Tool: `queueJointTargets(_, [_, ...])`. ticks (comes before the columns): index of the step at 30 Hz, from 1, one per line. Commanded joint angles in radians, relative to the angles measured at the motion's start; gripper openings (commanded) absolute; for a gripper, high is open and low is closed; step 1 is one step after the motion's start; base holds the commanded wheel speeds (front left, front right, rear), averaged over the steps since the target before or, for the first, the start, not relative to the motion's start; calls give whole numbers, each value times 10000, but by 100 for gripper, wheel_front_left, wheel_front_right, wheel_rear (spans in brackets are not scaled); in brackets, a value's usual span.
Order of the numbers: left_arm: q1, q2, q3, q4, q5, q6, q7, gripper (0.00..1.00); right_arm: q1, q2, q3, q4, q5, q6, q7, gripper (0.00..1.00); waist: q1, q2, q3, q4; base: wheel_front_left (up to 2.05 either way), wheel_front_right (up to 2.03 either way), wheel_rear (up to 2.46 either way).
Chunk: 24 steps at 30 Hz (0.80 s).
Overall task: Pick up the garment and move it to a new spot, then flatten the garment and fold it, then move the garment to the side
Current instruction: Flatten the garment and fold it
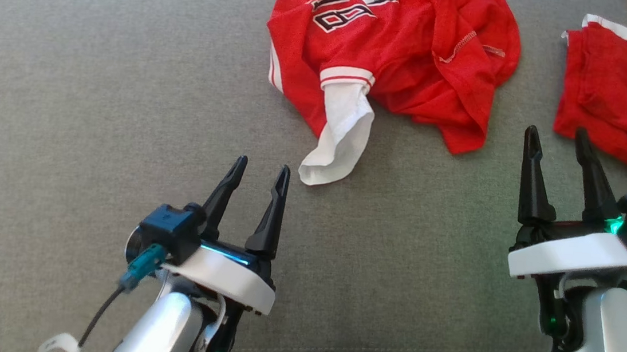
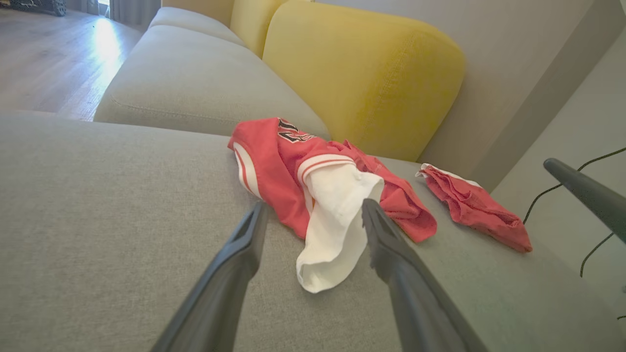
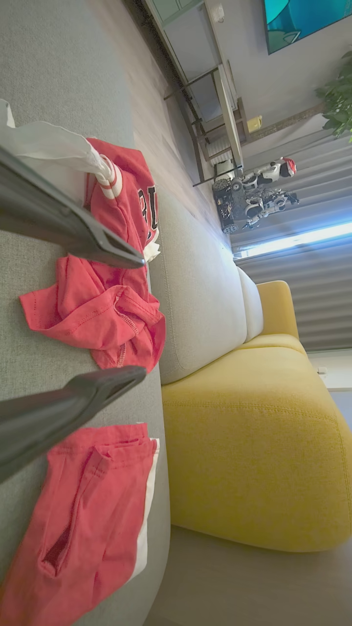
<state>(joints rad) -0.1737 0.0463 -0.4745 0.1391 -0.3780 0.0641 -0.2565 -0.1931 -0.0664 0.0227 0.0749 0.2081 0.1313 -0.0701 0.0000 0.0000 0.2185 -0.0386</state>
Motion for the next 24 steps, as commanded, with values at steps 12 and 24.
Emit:
queueJointTargets(12, [-1667,39,-532,2173,28,-61,-53,100,-367,157,398,-719,-71,-6,146,100,0,0,453,-623,0,0,0])
queueJointTargets(24, [-2670,39,-1018,4152,-221,703,-53,100,-483,161,578,-840,295,-6,112,100,0,0,696,-1044,0,0,0])
